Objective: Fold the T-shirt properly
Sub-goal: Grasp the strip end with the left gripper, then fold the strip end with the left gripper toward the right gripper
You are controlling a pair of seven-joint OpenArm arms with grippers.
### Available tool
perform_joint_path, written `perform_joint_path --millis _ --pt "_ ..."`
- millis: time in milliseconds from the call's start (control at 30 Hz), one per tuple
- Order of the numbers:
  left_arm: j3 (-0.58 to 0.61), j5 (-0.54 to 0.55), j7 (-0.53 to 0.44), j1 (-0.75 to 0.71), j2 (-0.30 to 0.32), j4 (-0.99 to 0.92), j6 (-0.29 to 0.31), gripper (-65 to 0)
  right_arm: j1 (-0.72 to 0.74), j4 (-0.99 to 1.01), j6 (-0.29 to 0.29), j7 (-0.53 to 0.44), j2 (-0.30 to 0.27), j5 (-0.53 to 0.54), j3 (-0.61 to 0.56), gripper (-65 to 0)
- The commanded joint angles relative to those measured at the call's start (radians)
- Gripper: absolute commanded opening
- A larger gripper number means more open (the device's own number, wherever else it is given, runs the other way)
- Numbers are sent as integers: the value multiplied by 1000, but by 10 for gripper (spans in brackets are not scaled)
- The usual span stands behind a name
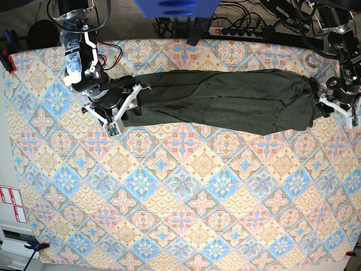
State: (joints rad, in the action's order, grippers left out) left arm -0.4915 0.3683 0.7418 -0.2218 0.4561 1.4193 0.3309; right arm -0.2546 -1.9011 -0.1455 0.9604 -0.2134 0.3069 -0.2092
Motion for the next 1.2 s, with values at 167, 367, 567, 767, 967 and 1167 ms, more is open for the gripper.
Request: perform_joint_path --millis 167,367,567,767,967,1167 --pt "44 11 -23 22 33 -30 3 -252 -1 -21 -1 -16 -4 5 3 -419" --pt "46 11 -8 75 28 -124 23 -252 -2 -21 -1 -16 -4 5 3 -420" --pt "46 5 -11 78 2 -127 23 -253 -2 -22 -1 -16 -4 5 3 -421" --pt "58 4 -12 91 -27 -166 23 -255 -2 -22 -1 -16 -4 5 3 -421" --pt "66 4 -44 92 -44 -222 23 -255 -2 -22 -1 -16 -4 5 3 -421" --pt "92 11 -49 109 -73 -272 23 -256 -2 -22 -1 -16 -4 5 3 -421"
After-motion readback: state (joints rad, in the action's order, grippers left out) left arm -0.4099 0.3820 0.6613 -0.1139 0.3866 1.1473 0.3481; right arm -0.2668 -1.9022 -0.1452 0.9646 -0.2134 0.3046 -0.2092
